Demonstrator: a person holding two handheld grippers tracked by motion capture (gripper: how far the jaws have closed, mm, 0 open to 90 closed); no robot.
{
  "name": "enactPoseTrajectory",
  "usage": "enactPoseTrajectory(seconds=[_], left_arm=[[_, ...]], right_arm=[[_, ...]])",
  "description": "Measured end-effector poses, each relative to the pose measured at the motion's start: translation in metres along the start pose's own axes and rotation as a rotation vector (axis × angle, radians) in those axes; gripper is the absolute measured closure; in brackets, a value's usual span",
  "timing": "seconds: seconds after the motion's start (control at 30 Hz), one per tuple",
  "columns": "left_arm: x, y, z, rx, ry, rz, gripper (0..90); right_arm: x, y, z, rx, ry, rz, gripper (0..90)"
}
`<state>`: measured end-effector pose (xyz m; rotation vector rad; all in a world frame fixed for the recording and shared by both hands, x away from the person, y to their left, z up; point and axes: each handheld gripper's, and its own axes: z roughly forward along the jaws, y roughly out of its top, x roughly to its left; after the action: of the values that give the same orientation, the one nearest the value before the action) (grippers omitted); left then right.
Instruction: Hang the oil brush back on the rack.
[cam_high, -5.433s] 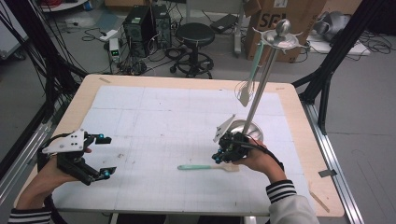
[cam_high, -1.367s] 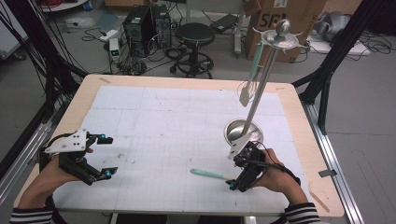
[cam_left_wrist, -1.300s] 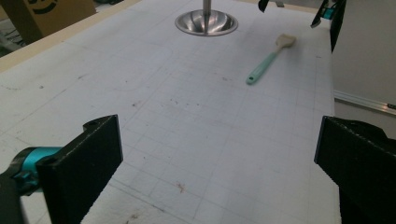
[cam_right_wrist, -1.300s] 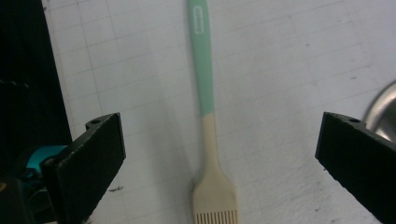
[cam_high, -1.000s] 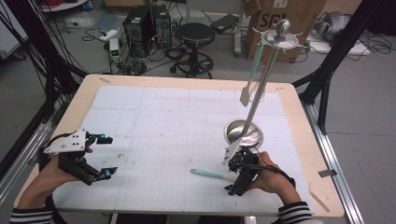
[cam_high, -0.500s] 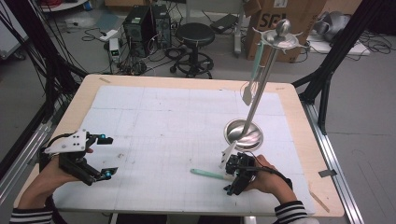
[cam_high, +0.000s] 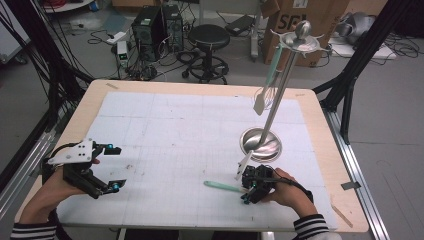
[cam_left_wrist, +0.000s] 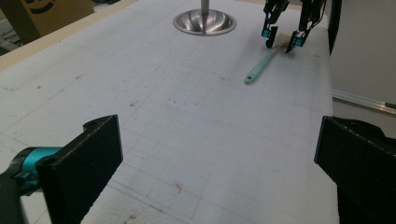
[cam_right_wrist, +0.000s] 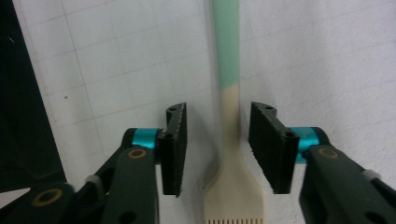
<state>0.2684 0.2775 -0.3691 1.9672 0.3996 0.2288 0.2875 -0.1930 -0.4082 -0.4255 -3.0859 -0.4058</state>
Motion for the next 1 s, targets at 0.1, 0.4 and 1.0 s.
enactPoseTrajectory(seconds=[0.1,0.4,1.0], left_arm=[[0.000,0.000,0.000,0.001,-0.001,0.000,1.6],[0.000,0.000,-0.001,-0.001,-0.001,0.000,1.6],[0.000,-0.001,-0.002,-0.006,0.004,-0.007,1.6]], right_arm=[[-0.001,0.000,-0.001,0.008,0.023,0.010,65.8],[-0.003,0.006,0.000,0.054,0.010,-0.006,72.5],[0.001,0.015,0.001,0.114,-0.026,-0.032,81.9]])
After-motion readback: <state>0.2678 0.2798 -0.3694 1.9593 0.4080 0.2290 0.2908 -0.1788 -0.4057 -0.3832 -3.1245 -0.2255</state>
